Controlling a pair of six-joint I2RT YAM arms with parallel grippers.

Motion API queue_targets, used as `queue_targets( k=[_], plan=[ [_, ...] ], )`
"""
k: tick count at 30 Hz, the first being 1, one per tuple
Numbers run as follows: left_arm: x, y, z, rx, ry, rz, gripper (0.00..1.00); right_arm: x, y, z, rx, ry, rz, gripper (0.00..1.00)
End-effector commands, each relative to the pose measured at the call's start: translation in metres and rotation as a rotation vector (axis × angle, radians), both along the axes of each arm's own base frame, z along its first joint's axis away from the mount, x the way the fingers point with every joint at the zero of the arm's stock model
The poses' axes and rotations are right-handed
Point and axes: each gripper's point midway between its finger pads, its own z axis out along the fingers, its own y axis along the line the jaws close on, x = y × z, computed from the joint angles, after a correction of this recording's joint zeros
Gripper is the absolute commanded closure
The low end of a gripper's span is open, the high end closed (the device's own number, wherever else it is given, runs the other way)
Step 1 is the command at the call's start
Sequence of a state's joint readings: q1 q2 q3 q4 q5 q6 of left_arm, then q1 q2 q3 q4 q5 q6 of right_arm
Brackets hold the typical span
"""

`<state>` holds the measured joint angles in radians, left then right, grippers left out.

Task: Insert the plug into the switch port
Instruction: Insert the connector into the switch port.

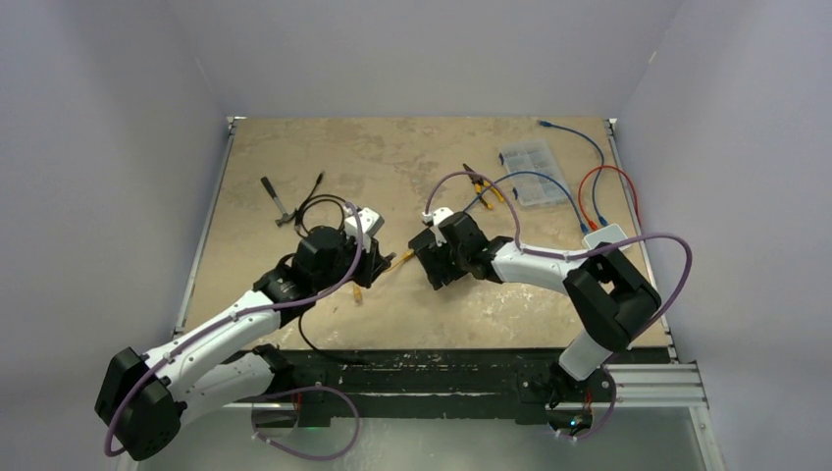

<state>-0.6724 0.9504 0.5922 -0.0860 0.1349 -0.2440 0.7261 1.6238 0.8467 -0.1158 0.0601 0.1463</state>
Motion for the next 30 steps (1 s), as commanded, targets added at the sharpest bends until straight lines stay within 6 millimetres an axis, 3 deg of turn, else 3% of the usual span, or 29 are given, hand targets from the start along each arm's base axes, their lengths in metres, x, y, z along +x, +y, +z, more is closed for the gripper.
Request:
queue_targets(
  k=[1, 7, 9, 14, 21, 27, 30],
  plan=[
    [0.003, -0.006, -0.003, 0.002, -0.027, 0.009, 1.0, -0.005, 0.024, 0.008, 0.014, -0.015, 0.023, 0.04],
    [-0.001, -0.004, -0.02, 0.049, -0.029, 0.018, 1.0, -0.017, 0.031, -0.005, -0.006, 0.008, 0.036, 0.2],
    [0.001, -0.003, -0.018, 0.048, -0.059, 0.031, 1.0, -0.017, 0.031, -0.003, -0.008, 0.001, 0.039, 0.3],
    [-0.006, -0.006, -0.024, 0.071, -0.095, 0.015, 1.0, -0.013, 0.033, 0.01, 0.007, -0.033, 0.051, 0.57],
    [-0.017, -0.016, -0.024, 0.119, -0.179, -0.029, 1.0, -0.018, 0.062, 0.042, 0.177, -0.055, 0.137, 0.88],
    [-0.017, -0.019, -0.021, 0.157, -0.23, -0.039, 1.0, -0.017, 0.075, 0.065, 0.304, -0.079, 0.179, 1.0],
    [-0.016, -0.016, -0.023, 0.192, -0.233, -0.023, 1.0, -0.01, 0.073, 0.07, 0.345, -0.095, 0.169, 1.0]
  ],
)
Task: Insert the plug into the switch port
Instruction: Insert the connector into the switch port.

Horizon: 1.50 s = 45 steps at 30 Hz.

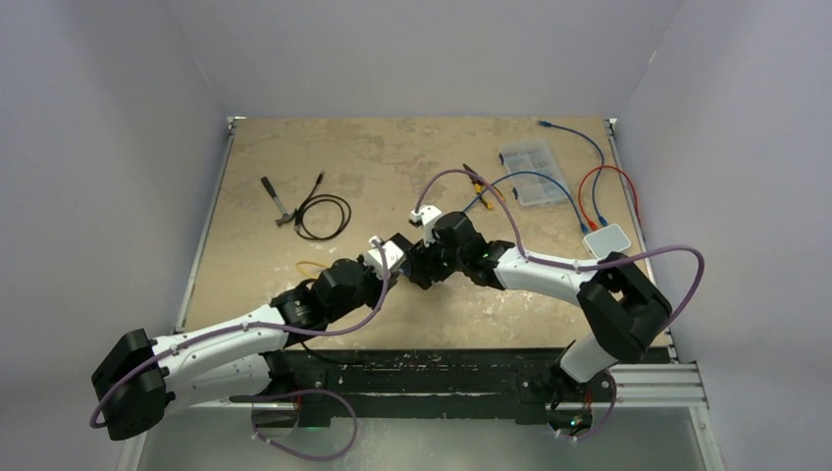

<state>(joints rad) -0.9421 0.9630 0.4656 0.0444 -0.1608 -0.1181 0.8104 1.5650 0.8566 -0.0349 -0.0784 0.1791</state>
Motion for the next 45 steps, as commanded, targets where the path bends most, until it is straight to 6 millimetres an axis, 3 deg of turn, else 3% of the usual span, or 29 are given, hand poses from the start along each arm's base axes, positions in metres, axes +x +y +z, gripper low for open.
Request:
queue_targets(
  k=[1, 10, 21, 45],
  plan=[
    [0.01, 0.001, 0.013, 0.018, -0.072, 0.038, 1.0, 0.014, 0.015, 0.036, 0.169, -0.074, 0.011, 1.0],
    [0.017, 0.002, 0.011, 0.084, -0.07, 0.067, 1.0, 0.02, 0.008, 0.042, 0.26, -0.128, -0.001, 1.0],
    [0.026, -0.009, 0.006, 0.114, -0.091, 0.047, 1.0, 0.012, 0.005, 0.054, 0.353, -0.166, 0.019, 1.0],
    [0.038, 0.001, 0.028, 0.137, -0.171, 0.104, 1.0, 0.012, 0.005, 0.062, 0.348, -0.227, 0.066, 1.0]
  ],
)
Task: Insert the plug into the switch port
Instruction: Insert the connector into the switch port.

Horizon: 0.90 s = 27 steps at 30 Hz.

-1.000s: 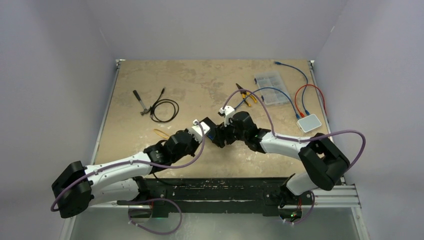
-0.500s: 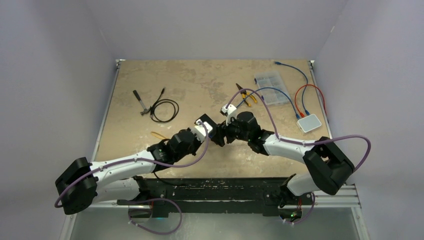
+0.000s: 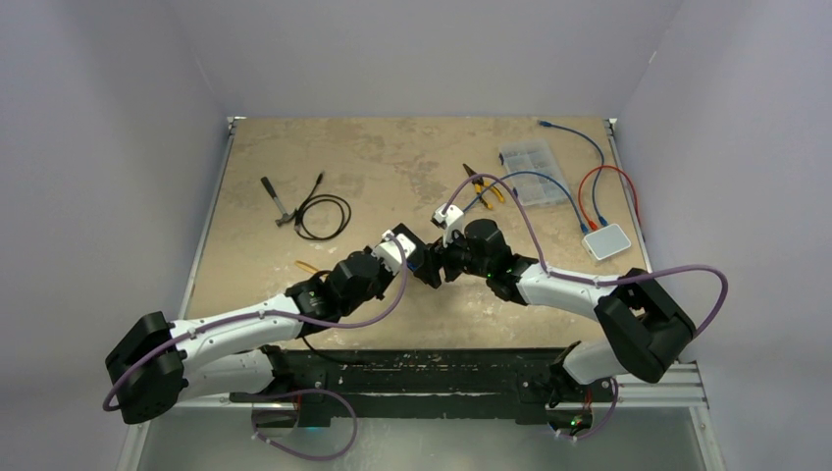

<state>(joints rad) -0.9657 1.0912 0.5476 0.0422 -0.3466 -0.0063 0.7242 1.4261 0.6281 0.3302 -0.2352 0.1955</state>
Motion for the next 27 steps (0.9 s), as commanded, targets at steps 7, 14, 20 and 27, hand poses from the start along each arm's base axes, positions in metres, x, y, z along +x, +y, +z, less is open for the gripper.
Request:
queue_targets(
  k=[7, 14, 20, 27],
  plan=[
    [0.012, -0.007, 0.029, -0.005, -0.079, 0.005, 1.0, 0.007, 0.009, 0.036, 0.088, -0.118, 0.03, 1.0],
    [0.014, -0.01, 0.024, 0.027, -0.061, -0.001, 1.0, 0.006, 0.01, 0.038, 0.092, -0.125, 0.04, 1.0],
    [0.016, -0.012, 0.028, 0.034, -0.068, -0.006, 1.0, 0.005, 0.01, 0.039, 0.098, -0.13, 0.044, 1.0],
    [0.012, -0.007, 0.015, 0.083, -0.017, -0.001, 1.0, 0.003, 0.009, 0.034, 0.093, -0.097, 0.037, 1.0]
  ],
)
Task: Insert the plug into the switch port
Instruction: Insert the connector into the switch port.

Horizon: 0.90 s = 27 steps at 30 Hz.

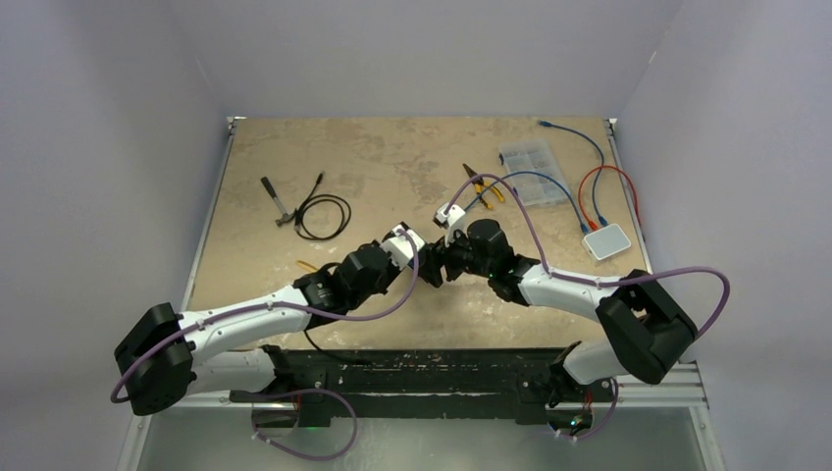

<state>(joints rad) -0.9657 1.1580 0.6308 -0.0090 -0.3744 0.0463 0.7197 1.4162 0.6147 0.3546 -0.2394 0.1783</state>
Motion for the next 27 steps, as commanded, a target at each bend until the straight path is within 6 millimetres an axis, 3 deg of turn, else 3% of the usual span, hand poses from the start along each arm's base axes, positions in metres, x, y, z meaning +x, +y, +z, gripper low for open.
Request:
queue_targets(
  k=[1, 9, 23, 27],
  plan=[
    [0.0, -0.003, 0.008, 0.01, 0.004, 0.0, 1.0, 0.001, 0.01, 0.03, 0.086, -0.066, 0.029, 1.0],
    [-0.002, 0.001, 0.008, 0.021, 0.012, 0.003, 1.0, 0.002, 0.01, 0.028, 0.083, -0.057, 0.027, 1.0],
    [0.003, -0.011, 0.029, -0.065, -0.056, -0.028, 1.0, 0.003, 0.012, 0.028, 0.08, -0.067, 0.034, 1.0],
    [0.004, -0.011, 0.027, -0.055, -0.055, -0.026, 1.0, 0.003, 0.012, 0.029, 0.082, -0.071, 0.035, 1.0]
  ],
)
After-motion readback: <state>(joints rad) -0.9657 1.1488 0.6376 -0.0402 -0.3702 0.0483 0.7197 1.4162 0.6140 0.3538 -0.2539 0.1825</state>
